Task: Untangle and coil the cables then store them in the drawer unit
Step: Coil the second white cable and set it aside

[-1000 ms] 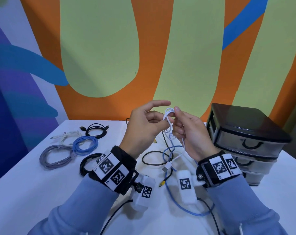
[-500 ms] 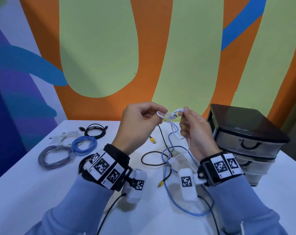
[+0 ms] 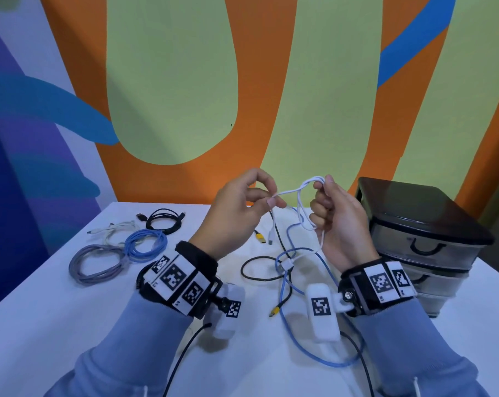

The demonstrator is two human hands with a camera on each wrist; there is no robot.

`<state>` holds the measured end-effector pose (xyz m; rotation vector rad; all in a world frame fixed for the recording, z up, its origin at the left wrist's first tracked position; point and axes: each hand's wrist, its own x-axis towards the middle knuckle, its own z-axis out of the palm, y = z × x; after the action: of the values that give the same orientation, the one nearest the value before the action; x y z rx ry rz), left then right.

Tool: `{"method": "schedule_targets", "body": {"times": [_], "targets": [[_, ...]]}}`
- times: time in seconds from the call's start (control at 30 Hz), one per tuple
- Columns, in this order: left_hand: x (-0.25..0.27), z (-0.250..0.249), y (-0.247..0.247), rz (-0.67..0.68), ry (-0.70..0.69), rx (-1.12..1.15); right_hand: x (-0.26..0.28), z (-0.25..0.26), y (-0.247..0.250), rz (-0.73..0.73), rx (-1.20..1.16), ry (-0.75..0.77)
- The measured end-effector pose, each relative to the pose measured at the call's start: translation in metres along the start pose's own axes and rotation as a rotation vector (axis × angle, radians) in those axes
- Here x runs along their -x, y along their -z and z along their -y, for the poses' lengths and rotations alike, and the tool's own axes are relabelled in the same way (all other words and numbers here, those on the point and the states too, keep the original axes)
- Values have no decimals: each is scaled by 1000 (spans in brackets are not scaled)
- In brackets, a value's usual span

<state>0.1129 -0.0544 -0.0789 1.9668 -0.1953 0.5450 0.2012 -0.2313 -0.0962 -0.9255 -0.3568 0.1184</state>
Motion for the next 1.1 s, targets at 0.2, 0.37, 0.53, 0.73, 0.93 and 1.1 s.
{"method": "schedule_targets", "body": {"times": [0.2, 0.37, 0.53, 0.73, 0.93, 1.1], "targets": [[1, 9, -15, -158, -75, -256, 4, -6, -7, 54, -18, -68], [5, 5, -23, -116, 16, -90, 8, -17, -14, 37, 186, 43], [7, -5, -29, -28, 137, 168, 8, -24, -9, 2, 531, 225], [10, -8, -34, 0, 137, 176, 8, -22, -8, -19, 612, 268], [9, -3, -32, -171, 164, 154, 10, -20, -7, 18, 748, 321], [8, -4, -30, -140, 235, 255, 9, -18, -7, 20, 632, 243]]}}
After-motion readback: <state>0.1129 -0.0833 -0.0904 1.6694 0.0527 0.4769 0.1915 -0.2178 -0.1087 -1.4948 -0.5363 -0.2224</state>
